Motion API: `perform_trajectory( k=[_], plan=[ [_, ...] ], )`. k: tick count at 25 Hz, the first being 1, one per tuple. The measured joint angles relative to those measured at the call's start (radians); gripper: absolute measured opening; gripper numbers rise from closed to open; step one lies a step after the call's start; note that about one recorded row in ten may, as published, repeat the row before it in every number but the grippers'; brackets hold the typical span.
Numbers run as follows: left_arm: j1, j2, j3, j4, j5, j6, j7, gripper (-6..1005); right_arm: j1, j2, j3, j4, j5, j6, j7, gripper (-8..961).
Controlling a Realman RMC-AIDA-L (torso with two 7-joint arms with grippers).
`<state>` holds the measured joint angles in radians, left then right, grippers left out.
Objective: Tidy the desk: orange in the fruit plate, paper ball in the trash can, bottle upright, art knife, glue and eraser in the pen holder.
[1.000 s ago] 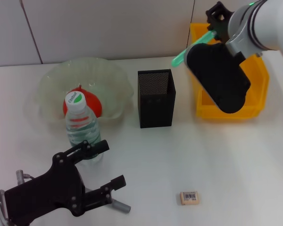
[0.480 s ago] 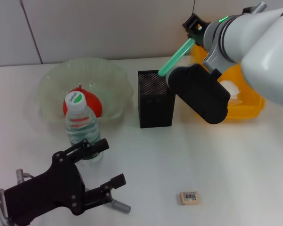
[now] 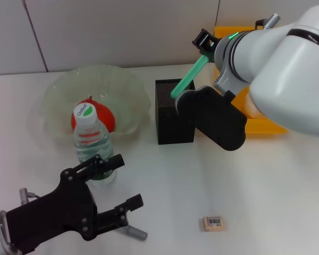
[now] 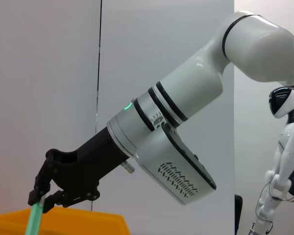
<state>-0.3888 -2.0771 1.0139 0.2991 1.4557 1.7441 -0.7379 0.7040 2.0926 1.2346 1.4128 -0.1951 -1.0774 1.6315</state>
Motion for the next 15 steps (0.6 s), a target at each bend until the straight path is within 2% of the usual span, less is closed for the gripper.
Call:
perform_trajectory(
  k=[8, 15],
  plan=[
    [0.006, -0.001, 0.0, 0.0, 0.002, 0.001, 0.0, 798, 0.028, 0.0, -0.069, -0.085, -0.103, 0.046, 0.121, 224],
    [0.009, -0.001, 0.0, 0.0, 0.001, 0.006, 0.0, 798, 0.033, 0.0, -0.076, -0.033, -0.05, 0.014, 0.144, 235]
  ],
)
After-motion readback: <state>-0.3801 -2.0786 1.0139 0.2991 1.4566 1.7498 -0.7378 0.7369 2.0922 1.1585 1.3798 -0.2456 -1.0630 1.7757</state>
